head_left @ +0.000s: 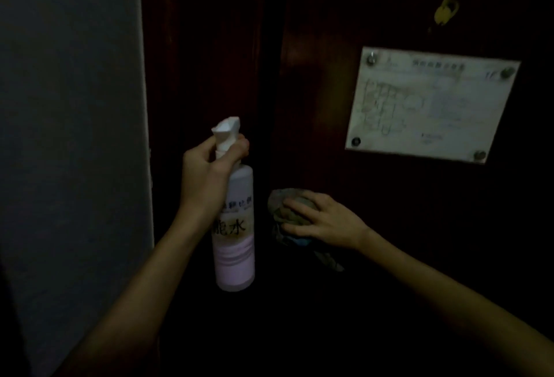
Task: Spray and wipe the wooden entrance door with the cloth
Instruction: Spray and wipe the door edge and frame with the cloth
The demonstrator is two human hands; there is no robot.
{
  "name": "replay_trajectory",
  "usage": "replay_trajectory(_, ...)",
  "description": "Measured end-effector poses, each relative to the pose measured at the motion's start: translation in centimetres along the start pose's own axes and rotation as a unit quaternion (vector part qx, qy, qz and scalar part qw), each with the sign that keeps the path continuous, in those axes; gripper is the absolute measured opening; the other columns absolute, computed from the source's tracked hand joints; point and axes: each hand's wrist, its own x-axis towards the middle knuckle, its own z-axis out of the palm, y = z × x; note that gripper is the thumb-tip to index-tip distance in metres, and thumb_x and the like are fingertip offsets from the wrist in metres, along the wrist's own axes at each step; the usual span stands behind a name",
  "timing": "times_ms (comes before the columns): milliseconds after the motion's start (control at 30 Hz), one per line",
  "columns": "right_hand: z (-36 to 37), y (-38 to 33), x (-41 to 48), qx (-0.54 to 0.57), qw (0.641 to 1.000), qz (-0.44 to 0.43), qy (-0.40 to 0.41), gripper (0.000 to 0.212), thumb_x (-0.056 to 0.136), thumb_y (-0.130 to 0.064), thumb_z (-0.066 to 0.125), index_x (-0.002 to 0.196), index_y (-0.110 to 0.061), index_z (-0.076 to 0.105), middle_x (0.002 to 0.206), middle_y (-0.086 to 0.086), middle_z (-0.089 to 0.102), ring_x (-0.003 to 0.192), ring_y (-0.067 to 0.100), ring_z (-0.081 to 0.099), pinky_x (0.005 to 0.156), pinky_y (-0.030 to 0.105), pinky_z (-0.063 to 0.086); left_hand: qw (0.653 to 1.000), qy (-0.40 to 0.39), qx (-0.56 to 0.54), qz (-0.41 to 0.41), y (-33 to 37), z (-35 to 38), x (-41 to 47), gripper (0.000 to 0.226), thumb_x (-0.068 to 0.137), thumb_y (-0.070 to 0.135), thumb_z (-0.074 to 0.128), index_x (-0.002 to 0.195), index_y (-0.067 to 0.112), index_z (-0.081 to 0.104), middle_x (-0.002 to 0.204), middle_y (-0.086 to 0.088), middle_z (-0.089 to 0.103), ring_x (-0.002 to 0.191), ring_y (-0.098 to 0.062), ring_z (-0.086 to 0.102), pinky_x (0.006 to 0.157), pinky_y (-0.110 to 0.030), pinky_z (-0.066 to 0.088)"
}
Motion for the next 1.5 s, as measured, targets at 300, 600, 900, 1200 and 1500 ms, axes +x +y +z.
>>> replay_trajectory(300, -7.2, 13.2, 9.9, -0.039, 0.986, 0.13, 0.093, 0.062, 0.082, -0.029, 0.064, 0.138, -0.033, 0.038, 0.148, 0.017, 0.028, 0.125, 0.043, 0.035, 0.097, 0.053, 0.046, 1.0, 0.003, -0.025, -0.008, 4.9, 2.4, 5.3, 0.006, 0.088, 0.028, 0.073, 0.092, 0.024, 0.076, 0.083, 0.002, 0.077, 0.083, -0.033, 0.072, 0.08, -0.052, 0.056)
replay_trajectory(600, -13.3, 24.4, 14.2, -0.071, 0.983, 0.127, 0.117, 0.054, 0.086, -0.025, 0.054, 0.137, -0.031, 0.041, 0.145, 0.017, 0.031, 0.118, 0.04, 0.039, 0.085, 0.052, 0.049, 0.999, -0.004, -0.041, 0.019, 14.3, 5.8, 14.4, 0.007, 0.089, 0.025, 0.074, 0.088, 0.018, 0.077, 0.08, -0.002, 0.076, 0.08, -0.027, 0.071, 0.081, -0.054, 0.056)
replay_trajectory(900, -23.2, 39.9, 20.4, -0.09, 0.957, 0.215, 0.173, 0.055, 0.08, -0.021, 0.059, 0.133, -0.03, 0.047, 0.141, 0.018, 0.037, 0.112, 0.043, 0.041, 0.09, 0.054, 0.048, 0.998, -0.024, -0.028, 0.054, 23.2, 9.5, 22.5, 0.015, 0.09, 0.025, 0.071, 0.081, 0.012, 0.073, 0.093, -0.025, 0.073, 0.075, -0.033, 0.067, 0.071, -0.042, 0.05)
replay_trajectory(1200, -29.2, 45.0, 23.9, -0.137, 0.93, 0.317, 0.124, 0.076, 0.082, -0.009, 0.07, 0.145, -0.035, 0.036, 0.158, 0.017, 0.018, 0.132, 0.049, 0.026, 0.107, 0.058, 0.026, 0.996, -0.02, 0.002, 0.083, 27.8, 10.5, 22.3, 0.017, 0.09, 0.028, 0.07, 0.083, 0.012, 0.073, 0.092, -0.019, 0.074, 0.075, -0.031, 0.068, 0.071, -0.041, 0.052)
replay_trajectory(1500, -28.5, 42.3, 19.9, -0.102, 0.944, 0.305, 0.08, 0.069, 0.078, -0.022, 0.066, 0.14, -0.032, 0.04, 0.159, 0.015, 0.02, 0.133, 0.048, 0.028, 0.105, 0.061, 0.034, 0.999, -0.011, -0.004, 0.045, 26.1, 11.7, 20.8, 0.019, 0.088, 0.028, 0.072, 0.082, 0.011, 0.073, 0.081, -0.012, 0.07, 0.073, -0.034, 0.066, 0.07, -0.043, 0.05)
